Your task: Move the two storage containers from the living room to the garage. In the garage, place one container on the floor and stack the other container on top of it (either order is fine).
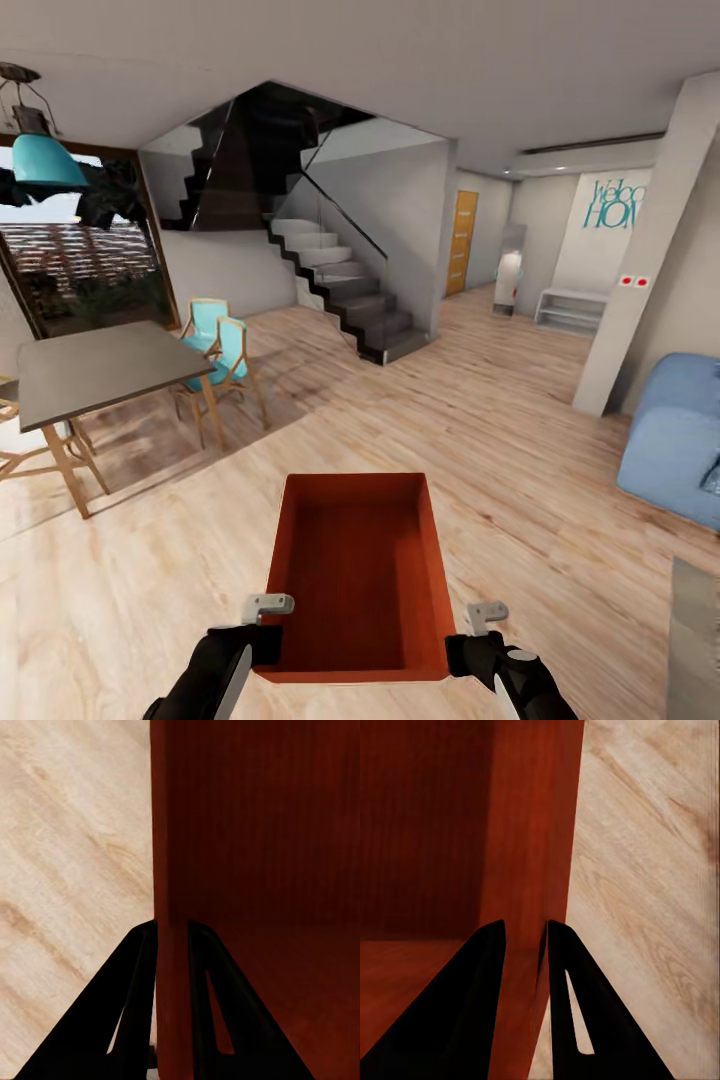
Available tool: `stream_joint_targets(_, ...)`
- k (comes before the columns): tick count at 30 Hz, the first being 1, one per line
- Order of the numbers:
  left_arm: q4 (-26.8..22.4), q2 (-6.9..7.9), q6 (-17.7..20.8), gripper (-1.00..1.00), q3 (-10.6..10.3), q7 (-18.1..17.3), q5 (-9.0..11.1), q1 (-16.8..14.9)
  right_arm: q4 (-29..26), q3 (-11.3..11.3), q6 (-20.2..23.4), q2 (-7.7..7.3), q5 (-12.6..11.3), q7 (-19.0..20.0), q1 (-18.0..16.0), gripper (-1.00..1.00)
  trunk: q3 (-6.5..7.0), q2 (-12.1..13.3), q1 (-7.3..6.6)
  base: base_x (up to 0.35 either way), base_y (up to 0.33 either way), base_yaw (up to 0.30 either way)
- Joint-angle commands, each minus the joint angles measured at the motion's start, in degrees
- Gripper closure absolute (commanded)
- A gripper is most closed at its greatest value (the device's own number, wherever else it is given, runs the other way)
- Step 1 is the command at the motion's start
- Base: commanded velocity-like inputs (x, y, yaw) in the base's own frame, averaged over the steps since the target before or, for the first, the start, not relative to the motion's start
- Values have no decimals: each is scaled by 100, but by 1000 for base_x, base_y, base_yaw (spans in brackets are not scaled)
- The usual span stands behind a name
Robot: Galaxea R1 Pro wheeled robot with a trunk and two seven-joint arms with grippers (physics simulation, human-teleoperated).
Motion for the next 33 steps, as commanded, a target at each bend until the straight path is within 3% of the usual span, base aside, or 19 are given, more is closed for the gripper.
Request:
stream_joint_targets(1, -32, 3, 32, 100, 225, 22, -23, -7, -3, 5, 40, 0, -41, 57, -2, 100, -13, -12, 7, 324, -93, -252)
stream_joint_targets(24, -23, 34, 32, 100, 225, 23, -23, -7, -3, -12, 66, 0, -57, 71, -2, 100, -90, -12, 7, 324, -88, -218)
stream_joint_targets(33, -29, 45, 32, 100, 232, 23, -24, -7, -3, -12, 49, 0, -53, 73, -2, 100, -100, -12, 7, 324, -83, -27)
